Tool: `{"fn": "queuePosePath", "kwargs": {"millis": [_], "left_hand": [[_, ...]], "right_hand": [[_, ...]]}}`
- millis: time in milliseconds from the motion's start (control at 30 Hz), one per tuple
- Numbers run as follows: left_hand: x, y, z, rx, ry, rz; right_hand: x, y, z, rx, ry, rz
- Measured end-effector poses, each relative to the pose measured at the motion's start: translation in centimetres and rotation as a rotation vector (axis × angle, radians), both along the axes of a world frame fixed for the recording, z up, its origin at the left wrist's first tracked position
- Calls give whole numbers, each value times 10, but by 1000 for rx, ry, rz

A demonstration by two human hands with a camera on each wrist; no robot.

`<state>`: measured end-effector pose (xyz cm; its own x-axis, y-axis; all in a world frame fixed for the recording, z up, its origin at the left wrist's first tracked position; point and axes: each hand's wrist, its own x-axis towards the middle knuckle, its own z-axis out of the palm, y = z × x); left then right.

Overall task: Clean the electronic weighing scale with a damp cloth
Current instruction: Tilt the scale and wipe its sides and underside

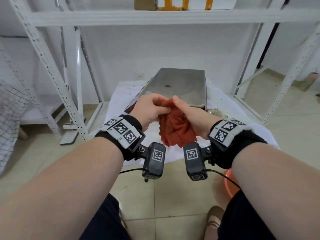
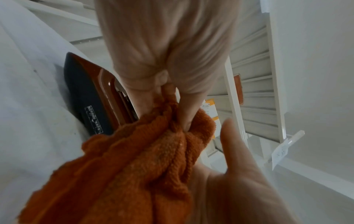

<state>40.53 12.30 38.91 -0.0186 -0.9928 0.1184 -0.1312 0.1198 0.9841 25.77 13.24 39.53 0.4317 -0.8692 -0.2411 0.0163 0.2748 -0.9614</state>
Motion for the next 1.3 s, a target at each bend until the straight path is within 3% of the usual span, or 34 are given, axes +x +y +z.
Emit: {"fn": "queuePosePath", "kwargs": {"millis": [133, 267, 333, 433, 500, 567, 667, 733, 867, 967, 1067, 1200, 1300], "left_hand": [[9, 2, -1, 25, 74, 86], [23, 11, -2, 276, 184, -128], [33, 12, -4, 271, 257, -186], [50, 6, -6, 178, 166, 21], [65, 0, -6, 146, 57, 225], [82, -6, -8, 152, -85, 383], [100, -15, -15, 298, -198, 502], [101, -22, -24, 384, -311, 516], [90, -41, -54, 376, -1084, 315], [79, -52, -69, 407, -1275, 279], [70, -58, -71, 355, -1242, 178], [38, -41, -54, 227, -941, -182], [28, -40, -40, 178, -842, -138]], "right_hand": [[16, -5, -5, -169, 51, -82], [40, -11, -6, -197, 66, -117], [50, -14, -6, -211, 103, -57], [55, -22, -7, -257, 279, -1], [51, -31, -8, -298, 428, -92], [45, -41, -10, -332, 461, -191], [37, -53, -15, -372, 473, -297], [34, -58, -18, -384, 476, -321], [28, -64, -24, -379, 463, -318], [21, -66, -28, -363, 456, -318], [14, -68, -31, -356, 456, -310], [11, -69, -31, -356, 443, -302], [9, -69, -30, -362, 433, -304]]}}
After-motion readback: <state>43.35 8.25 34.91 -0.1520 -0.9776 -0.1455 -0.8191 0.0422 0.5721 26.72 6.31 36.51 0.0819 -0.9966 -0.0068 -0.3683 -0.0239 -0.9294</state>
